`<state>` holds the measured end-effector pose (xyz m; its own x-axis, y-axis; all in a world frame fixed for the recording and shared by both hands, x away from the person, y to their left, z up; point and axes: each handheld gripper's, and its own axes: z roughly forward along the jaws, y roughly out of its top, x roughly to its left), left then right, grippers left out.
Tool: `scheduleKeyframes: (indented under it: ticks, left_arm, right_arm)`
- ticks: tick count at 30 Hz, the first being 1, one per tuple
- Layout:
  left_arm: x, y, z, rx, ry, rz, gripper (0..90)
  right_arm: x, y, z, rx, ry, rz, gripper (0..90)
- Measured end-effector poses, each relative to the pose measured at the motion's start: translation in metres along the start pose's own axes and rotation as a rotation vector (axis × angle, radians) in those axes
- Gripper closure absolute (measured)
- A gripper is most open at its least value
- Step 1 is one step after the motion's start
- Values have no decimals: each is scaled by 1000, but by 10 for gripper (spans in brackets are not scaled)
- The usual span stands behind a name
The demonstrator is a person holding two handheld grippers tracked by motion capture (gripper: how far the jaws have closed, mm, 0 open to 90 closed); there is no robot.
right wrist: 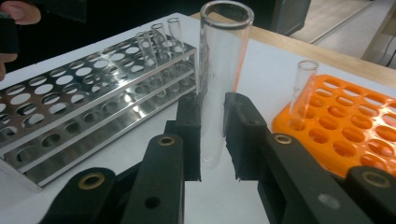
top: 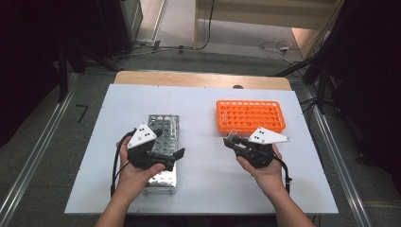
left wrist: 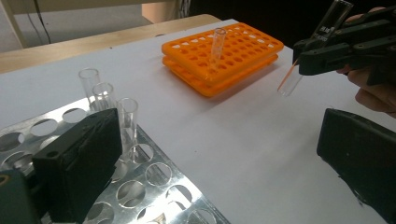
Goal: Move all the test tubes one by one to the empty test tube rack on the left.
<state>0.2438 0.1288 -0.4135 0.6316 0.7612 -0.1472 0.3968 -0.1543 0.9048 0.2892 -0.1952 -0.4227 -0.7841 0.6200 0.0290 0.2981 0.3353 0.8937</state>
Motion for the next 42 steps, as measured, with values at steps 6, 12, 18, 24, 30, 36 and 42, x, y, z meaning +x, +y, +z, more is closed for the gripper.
scheduleKeyframes:
  ticks: [6,12,18,24,30,36,42]
  left_arm:
    - [-8,1,4,1,-20,11,0]
    - [-17,2,6,0,-44,20,0]
    - [-24,4,7,1,-64,29,0]
    - [-29,5,8,-4,-80,33,10]
    - [-35,6,10,3,-101,43,34]
    - [-39,6,11,1,-116,45,64]
    - [-42,6,12,3,-127,55,140]
  right_arm:
    - [8,-2,4,11,32,-1,741]
    - [21,-2,10,24,58,-29,742]
    - [32,-4,17,40,81,-52,741]
    - [44,-5,23,54,102,-82,742]
    - [52,-5,27,63,117,-100,742]
    - [60,-6,30,74,133,-113,742]
    - [64,-6,33,81,140,-124,741]
